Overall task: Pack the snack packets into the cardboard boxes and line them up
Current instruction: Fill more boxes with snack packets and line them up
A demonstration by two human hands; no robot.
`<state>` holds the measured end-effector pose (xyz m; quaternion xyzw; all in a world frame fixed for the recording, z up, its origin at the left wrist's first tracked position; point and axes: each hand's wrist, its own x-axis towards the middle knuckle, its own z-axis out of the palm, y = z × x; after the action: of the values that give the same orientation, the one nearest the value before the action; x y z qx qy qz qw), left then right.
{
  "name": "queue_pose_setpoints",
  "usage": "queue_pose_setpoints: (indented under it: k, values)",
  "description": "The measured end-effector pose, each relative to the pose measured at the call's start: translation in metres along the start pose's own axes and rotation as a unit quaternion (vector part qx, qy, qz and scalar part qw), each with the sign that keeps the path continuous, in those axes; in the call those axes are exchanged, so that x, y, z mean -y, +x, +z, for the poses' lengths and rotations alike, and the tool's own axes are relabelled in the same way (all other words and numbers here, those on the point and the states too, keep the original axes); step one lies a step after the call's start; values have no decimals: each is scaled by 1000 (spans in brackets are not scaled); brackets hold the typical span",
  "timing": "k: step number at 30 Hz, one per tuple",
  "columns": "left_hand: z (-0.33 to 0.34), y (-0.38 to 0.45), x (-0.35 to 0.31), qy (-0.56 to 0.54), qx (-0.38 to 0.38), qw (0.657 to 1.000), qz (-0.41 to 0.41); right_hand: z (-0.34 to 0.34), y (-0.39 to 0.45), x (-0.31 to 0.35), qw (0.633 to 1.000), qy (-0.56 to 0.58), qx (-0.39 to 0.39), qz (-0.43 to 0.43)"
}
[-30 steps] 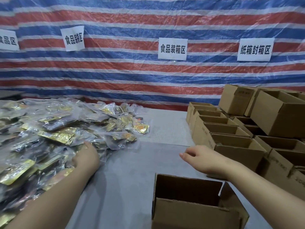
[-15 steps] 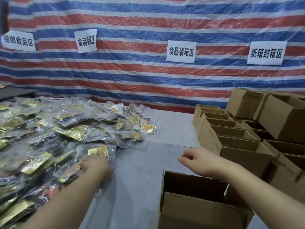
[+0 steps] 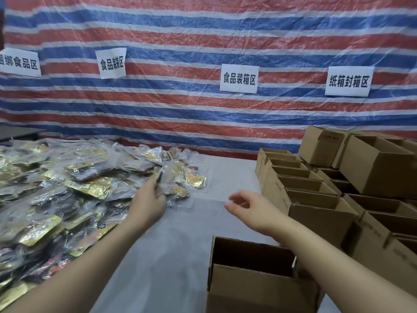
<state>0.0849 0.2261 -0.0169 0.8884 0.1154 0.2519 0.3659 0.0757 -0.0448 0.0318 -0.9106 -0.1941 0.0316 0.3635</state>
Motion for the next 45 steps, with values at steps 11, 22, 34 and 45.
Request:
queue_pose_setpoints:
  k: [11,22,34,45]
  values:
    - [31,-70,-181,-227,58,942,241,-20,4,11,818,570,-36,-67]
    - [35,-80,-174,-167,218,934,229,-49,-25,-29,807,578,-124,3]
    - [45,-101,-54,-212,324,922,16,-34,-50,-52,937,287,196,-28]
    - [52,-126,-56,-321,296,899,-42,-14,-43,-49,905,14,409,115]
